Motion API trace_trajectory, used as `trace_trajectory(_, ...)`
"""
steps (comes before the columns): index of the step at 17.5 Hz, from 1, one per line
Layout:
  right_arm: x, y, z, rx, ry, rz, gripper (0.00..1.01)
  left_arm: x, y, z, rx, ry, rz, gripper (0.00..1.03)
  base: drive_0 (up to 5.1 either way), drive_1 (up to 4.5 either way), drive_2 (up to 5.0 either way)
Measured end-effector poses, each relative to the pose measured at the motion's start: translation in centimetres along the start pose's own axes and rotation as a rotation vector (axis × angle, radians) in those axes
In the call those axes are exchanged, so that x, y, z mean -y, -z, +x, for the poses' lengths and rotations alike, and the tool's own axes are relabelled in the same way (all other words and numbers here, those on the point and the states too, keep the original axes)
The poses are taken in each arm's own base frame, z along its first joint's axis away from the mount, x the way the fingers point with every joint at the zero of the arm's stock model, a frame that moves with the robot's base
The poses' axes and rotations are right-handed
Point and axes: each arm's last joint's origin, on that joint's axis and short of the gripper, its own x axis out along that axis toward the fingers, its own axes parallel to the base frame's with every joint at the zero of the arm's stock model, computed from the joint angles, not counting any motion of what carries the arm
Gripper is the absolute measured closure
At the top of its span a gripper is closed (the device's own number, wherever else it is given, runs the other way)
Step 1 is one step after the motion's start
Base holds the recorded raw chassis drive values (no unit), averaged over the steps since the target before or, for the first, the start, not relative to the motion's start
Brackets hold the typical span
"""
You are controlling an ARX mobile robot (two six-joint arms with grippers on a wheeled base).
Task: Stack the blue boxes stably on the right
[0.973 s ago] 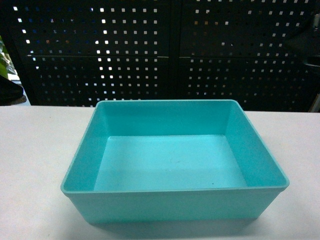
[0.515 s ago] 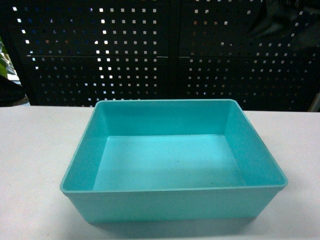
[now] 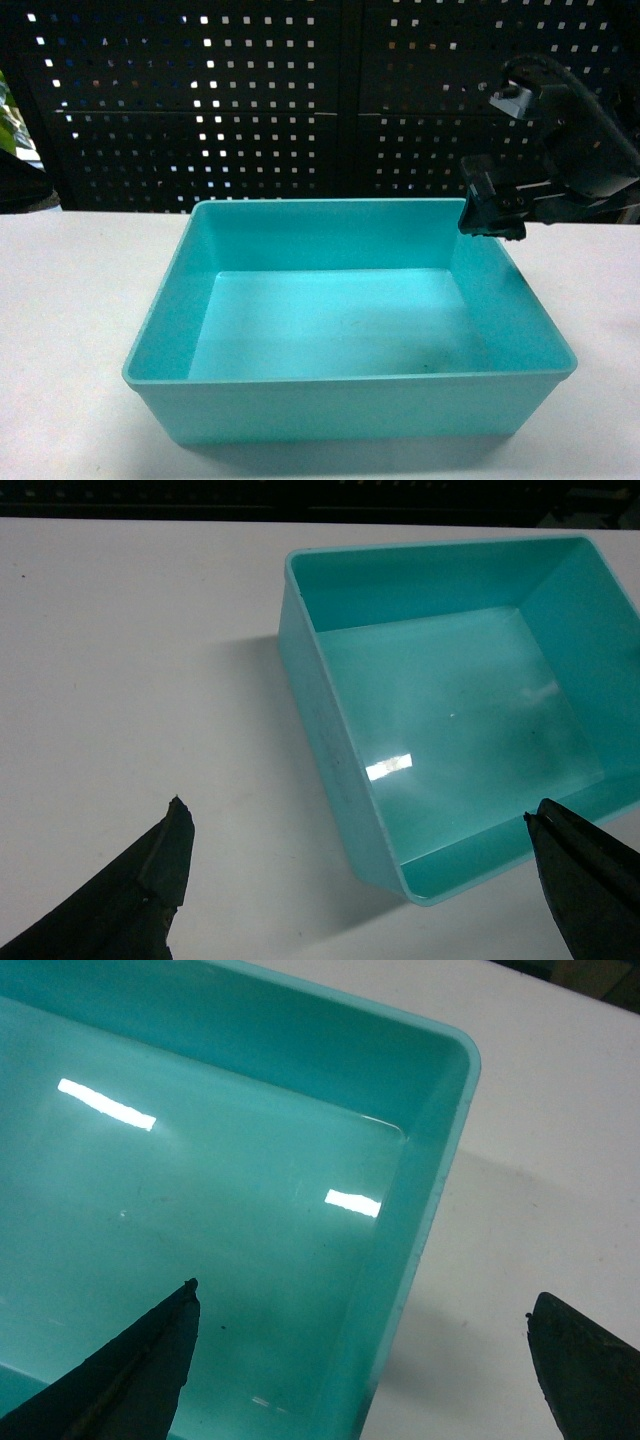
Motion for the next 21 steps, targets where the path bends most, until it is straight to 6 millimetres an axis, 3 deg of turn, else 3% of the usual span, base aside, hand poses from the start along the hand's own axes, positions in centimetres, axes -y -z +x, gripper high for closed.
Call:
trace_trajectory(8, -0.6, 2.4, 3.8, -0.173, -0.041, -0.003, 0.03, 0.0, 0.0, 0.0, 0.000, -0.001, -0.001, 0.05, 0.0, 0.00, 0.0)
trace_trajectory(21, -0.4, 3.0, 4.9, -0.244, -0.061, -0.038, 0.03, 0.0, 0.0, 0.0, 0.000, -0.001, -0.001, 0.05, 0.0, 0.00, 0.0)
